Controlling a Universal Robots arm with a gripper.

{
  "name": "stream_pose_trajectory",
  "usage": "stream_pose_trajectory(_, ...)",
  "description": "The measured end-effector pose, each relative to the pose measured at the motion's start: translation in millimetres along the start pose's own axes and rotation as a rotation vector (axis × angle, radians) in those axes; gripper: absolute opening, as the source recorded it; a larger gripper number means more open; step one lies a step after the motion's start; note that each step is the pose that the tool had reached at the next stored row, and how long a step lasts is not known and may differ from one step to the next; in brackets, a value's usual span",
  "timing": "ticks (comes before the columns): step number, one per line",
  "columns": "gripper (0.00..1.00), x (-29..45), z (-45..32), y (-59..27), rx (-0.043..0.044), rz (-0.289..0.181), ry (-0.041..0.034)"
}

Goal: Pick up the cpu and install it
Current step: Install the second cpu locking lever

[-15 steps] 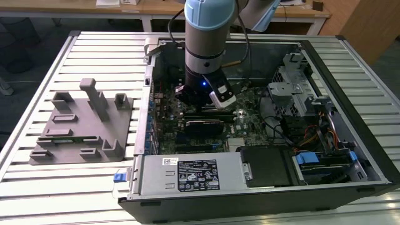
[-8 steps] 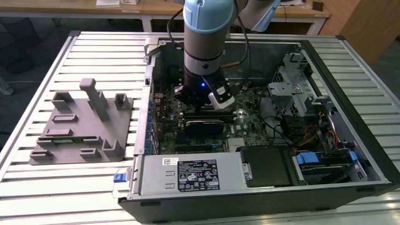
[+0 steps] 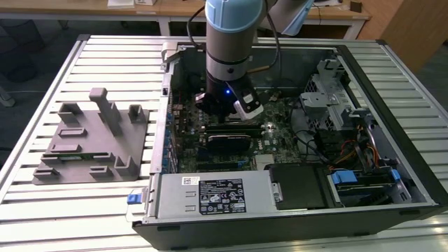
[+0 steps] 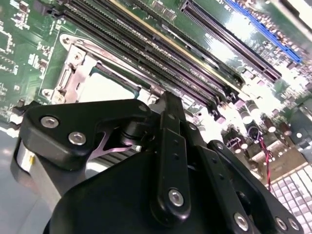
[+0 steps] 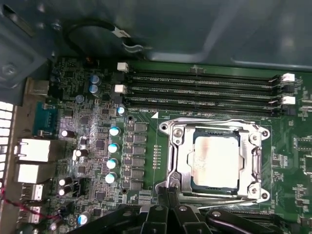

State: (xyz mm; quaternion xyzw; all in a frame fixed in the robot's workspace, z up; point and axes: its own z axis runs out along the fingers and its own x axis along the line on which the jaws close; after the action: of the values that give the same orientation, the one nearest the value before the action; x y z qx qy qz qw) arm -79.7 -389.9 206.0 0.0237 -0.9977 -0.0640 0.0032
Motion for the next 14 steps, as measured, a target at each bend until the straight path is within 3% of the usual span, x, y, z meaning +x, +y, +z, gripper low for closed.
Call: stream_pose_trajectory(14, 0.11, -0.1, -19.7, 2.5, 0.0, 0.0, 0.0016)
